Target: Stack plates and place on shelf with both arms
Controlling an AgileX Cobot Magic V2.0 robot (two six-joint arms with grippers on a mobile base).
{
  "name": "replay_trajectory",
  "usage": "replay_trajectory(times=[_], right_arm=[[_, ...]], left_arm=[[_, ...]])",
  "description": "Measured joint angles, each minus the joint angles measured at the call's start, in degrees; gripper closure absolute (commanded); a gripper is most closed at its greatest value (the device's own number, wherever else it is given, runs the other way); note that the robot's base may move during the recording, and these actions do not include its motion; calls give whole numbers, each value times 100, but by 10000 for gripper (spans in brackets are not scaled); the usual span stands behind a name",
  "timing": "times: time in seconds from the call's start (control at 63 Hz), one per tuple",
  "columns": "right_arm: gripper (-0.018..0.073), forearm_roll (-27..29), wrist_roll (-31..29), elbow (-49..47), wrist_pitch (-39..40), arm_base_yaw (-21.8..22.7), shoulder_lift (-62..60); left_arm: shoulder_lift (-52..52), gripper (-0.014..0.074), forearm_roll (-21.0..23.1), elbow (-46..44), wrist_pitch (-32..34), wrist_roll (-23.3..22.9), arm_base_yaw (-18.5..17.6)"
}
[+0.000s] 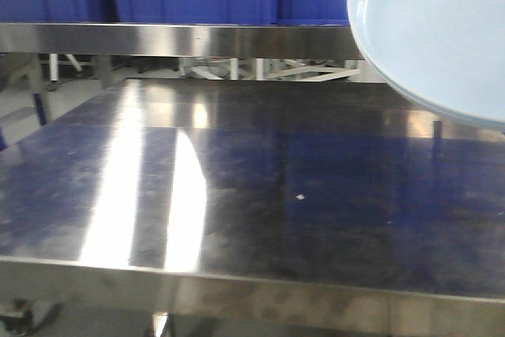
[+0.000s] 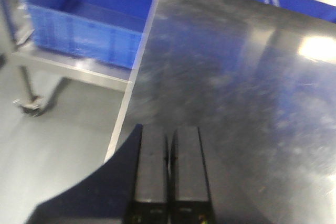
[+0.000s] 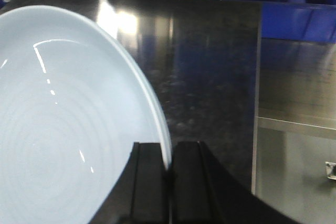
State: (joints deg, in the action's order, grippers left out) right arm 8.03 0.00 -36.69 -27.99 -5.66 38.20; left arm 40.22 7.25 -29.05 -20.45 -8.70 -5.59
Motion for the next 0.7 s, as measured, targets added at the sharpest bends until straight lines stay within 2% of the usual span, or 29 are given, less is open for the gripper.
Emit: replay_trajectory(times=[0.699], right_arm=[[511, 0, 0, 0, 0, 0, 0]], left_arm=[[0, 494, 0, 0, 0, 0, 0]])
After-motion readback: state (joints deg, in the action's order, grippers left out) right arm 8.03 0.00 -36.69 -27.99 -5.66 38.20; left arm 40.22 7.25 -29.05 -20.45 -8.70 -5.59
